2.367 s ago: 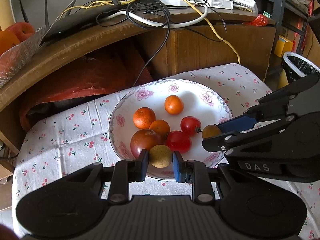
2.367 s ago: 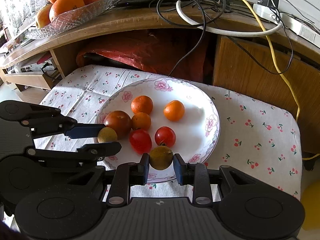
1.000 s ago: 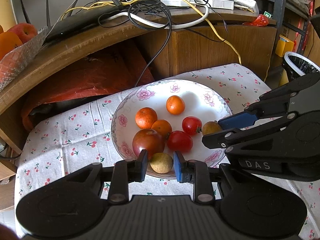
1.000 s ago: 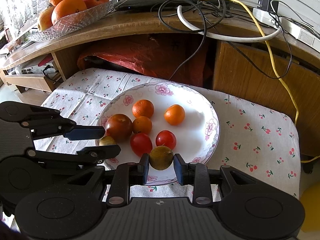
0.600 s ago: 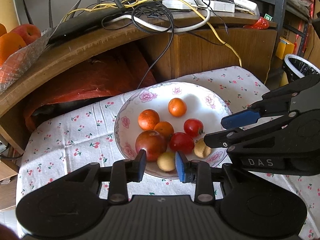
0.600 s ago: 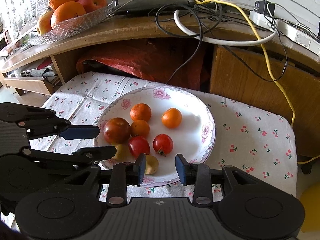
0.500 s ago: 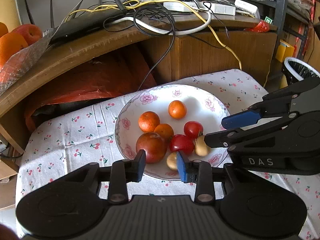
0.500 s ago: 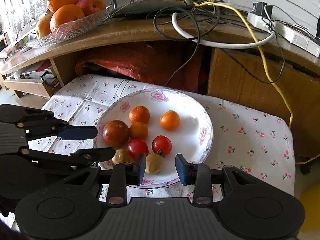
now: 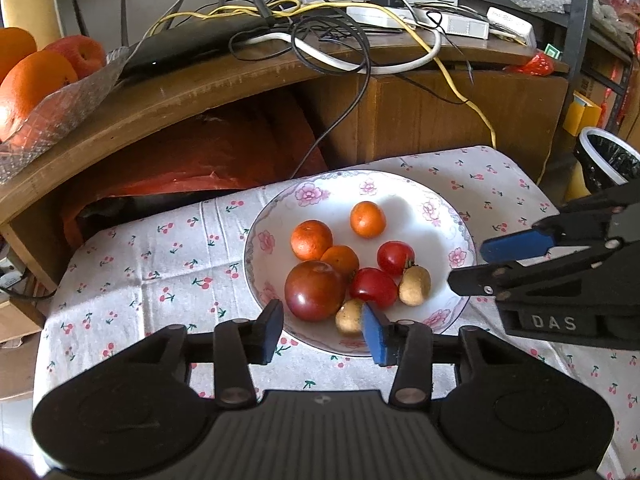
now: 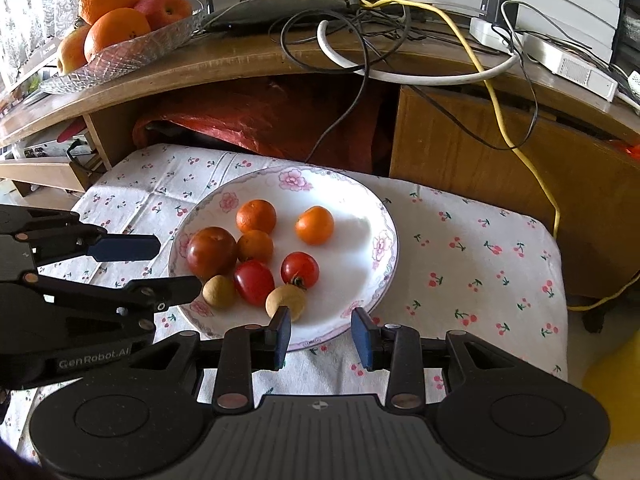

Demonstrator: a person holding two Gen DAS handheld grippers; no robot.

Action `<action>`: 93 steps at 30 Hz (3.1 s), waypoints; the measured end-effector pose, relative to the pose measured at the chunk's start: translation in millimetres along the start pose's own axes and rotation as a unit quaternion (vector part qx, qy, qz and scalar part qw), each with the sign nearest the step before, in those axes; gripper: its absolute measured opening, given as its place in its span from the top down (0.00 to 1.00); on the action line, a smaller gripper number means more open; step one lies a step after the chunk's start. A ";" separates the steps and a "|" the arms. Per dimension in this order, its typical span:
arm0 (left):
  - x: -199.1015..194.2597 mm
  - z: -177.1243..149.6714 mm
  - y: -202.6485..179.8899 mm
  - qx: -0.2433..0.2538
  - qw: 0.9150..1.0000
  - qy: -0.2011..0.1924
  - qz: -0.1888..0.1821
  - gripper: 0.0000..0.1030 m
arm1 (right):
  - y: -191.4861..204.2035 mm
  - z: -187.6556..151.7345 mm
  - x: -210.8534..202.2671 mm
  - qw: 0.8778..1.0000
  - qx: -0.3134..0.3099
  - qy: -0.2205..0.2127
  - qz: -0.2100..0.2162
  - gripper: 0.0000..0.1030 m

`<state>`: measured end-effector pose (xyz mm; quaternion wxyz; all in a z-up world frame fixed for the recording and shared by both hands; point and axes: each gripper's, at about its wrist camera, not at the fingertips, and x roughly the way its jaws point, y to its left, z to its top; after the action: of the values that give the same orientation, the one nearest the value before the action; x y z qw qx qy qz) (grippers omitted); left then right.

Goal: Organize fruits

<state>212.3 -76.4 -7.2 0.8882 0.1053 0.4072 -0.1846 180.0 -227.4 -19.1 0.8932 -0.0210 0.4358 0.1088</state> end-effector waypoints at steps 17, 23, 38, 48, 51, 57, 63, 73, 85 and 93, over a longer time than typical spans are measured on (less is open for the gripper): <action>-21.8 -7.0 -3.5 -0.029 0.999 -0.007 0.015 0.27 | 3.8 -19.3 -36.0 0.999 0.040 -0.010 -0.013 0.66; -33.8 -12.1 -10.7 -0.023 0.999 -0.016 0.018 0.21 | 9.8 -23.8 -48.7 0.999 0.047 -0.018 -0.010 0.65; -53.6 -34.9 -12.1 -0.038 0.998 -0.018 0.055 0.00 | 12.2 -40.2 -66.3 0.997 0.069 -0.021 -0.013 0.60; -70.0 -45.2 -25.5 -0.030 0.996 -0.021 0.076 0.00 | 17.2 -57.3 -79.9 0.996 0.083 -0.023 -0.012 0.60; -73.5 -49.8 -27.0 -0.034 0.996 -0.019 0.076 0.00 | 17.1 -61.9 -84.8 0.996 0.088 -0.024 -0.011 0.60; -82.9 -56.8 -25.9 -0.046 0.995 -0.024 0.081 0.00 | 21.2 -69.0 -90.1 0.996 0.089 -0.024 -0.010 0.60; -87.1 -64.6 -28.2 -0.051 0.995 -0.022 0.083 0.00 | 26.6 -73.5 -96.2 0.996 0.090 -0.026 -0.006 0.60; -100.5 -70.0 -33.8 -0.055 0.994 -0.031 0.086 0.00 | 31.3 -81.5 -103.7 0.995 0.093 -0.025 -0.003 0.60; -113.5 -80.2 -37.3 -0.070 0.993 -0.036 0.087 0.00 | 33.9 -88.7 -113.2 0.994 0.102 -0.028 0.002 0.59; -121.1 -86.4 -41.1 -0.075 0.993 -0.038 0.087 0.00 | 38.3 -94.9 -120.5 0.994 0.102 -0.030 0.002 0.57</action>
<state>63.4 -55.3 27.9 0.9214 0.0662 0.3747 -0.0792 26.5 -223.8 18.7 0.9033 0.0747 0.4173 0.0665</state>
